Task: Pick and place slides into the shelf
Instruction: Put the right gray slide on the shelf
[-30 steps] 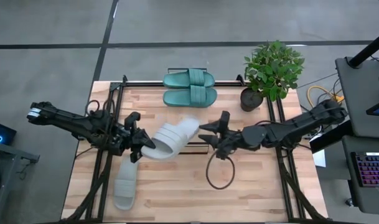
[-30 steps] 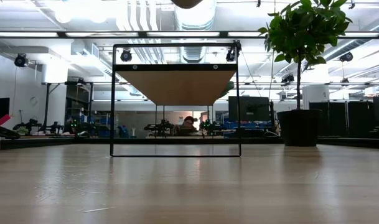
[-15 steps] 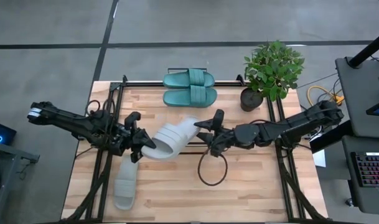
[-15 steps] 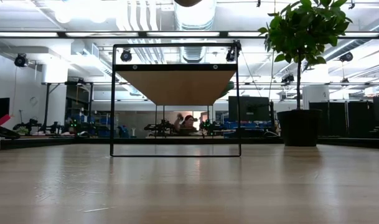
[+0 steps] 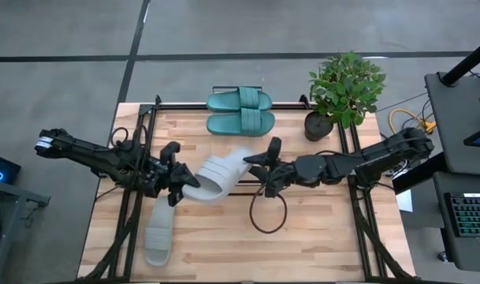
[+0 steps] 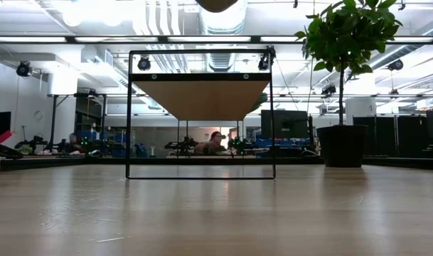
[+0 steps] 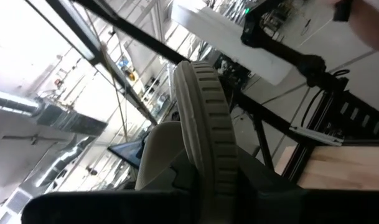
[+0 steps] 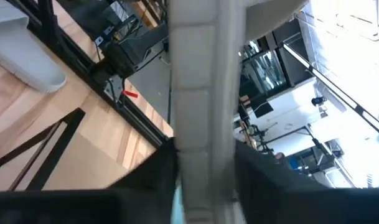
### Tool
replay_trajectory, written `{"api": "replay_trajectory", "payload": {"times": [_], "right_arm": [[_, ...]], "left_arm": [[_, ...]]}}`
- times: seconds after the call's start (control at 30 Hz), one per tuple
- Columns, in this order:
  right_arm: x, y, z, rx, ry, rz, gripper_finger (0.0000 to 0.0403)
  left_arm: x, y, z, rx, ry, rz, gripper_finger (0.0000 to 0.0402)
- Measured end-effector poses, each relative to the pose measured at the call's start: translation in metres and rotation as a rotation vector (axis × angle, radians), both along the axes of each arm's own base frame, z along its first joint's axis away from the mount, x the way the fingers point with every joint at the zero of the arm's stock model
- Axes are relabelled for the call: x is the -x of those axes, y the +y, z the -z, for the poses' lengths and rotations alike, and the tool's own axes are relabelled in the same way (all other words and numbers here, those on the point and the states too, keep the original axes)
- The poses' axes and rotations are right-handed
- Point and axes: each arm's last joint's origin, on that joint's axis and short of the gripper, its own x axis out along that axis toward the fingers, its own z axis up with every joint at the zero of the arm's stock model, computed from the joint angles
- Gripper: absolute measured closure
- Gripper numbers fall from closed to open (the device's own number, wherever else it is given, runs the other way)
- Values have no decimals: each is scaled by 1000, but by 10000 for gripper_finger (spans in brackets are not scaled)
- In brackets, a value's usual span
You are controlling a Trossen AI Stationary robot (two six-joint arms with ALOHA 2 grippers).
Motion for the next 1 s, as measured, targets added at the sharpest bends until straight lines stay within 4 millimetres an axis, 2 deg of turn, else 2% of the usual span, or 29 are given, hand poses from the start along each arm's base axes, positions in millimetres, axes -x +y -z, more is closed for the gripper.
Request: {"api": "replay_trajectory", "payload": {"times": [0.1, 0.13, 0.27, 0.33, 0.43, 0.63, 0.73, 1.0], "right_arm": [[-2, -1, 4, 24, 19, 11, 355], [-4, -1, 6, 36, 27, 16, 365], [-6, -3, 9, 3, 16, 62, 365], [-6, -4, 8, -13, 8, 87, 365], [-5, -5, 8, -6, 7, 136, 365], [-4, -8, 9, 12, 7, 243, 365], [-2, -8, 10, 26, 12, 314, 365], [4, 3, 11, 54, 7, 443, 365]], "left_arm": [[0, 1, 1, 6, 5, -24, 374], [0, 1, 1, 7, 6, -25, 374], [0, 1, 0, 14, 3, -38, 371], [2, 2, 0, 25, 3, -47, 354], [3, 5, -4, 77, 4, -112, 311], [12, 15, -7, 222, 4, -366, 211], [17, 18, -6, 268, 39, -414, 178], [32, 21, -5, 285, 93, -427, 163]]}}
